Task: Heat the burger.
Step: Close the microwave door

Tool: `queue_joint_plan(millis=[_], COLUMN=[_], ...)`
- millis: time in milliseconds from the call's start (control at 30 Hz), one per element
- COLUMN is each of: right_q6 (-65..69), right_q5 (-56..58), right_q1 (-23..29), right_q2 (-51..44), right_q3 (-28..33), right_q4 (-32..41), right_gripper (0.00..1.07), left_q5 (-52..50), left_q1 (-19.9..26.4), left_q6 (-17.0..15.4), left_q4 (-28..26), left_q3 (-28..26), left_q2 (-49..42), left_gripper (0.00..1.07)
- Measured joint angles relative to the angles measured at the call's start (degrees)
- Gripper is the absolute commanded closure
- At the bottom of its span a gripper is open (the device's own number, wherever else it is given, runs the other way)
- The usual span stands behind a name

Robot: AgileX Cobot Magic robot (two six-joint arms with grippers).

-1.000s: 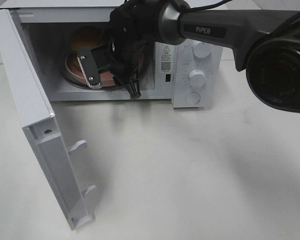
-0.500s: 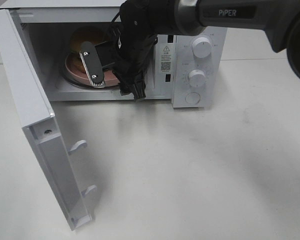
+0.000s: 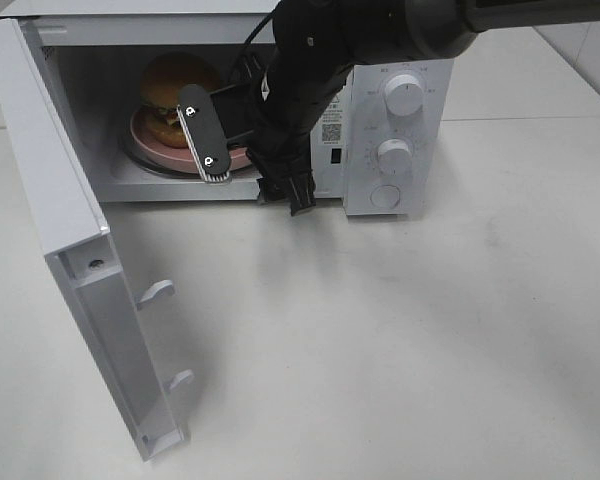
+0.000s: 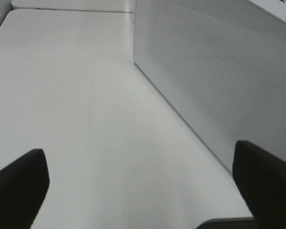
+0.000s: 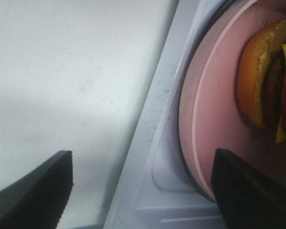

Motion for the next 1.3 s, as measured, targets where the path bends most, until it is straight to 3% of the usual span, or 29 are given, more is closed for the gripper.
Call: queue_joint_plan(millis=[667, 767, 933, 1300], right_q6=[8.54, 9.28, 20.0, 41.48], right_q5=[-2.06, -2.06, 1.49, 8.19], right_q1=[0.0, 0.0, 0.0, 0.0], right_q2=[-18.91, -19.94, -26.59, -35.18], right_q3=[21.94, 22.69, 28.82, 35.01], right_q4=[0.69, 0.69, 0.74, 0.69], right_gripper=[0.31, 0.31, 0.31, 0.31], left_q5=[0.0, 0.0, 0.0, 0.0], left_q1=[0.0, 0.0, 0.0, 0.0], left_q6=[0.0, 0.0, 0.0, 0.0], left_q4=[0.0, 0.0, 0.0, 0.0], left_q3=[0.0, 0.0, 0.0, 0.0], left_q2=[0.0, 0.0, 0.0, 0.0], left_gripper=[0.05, 0.05, 0.05, 0.05])
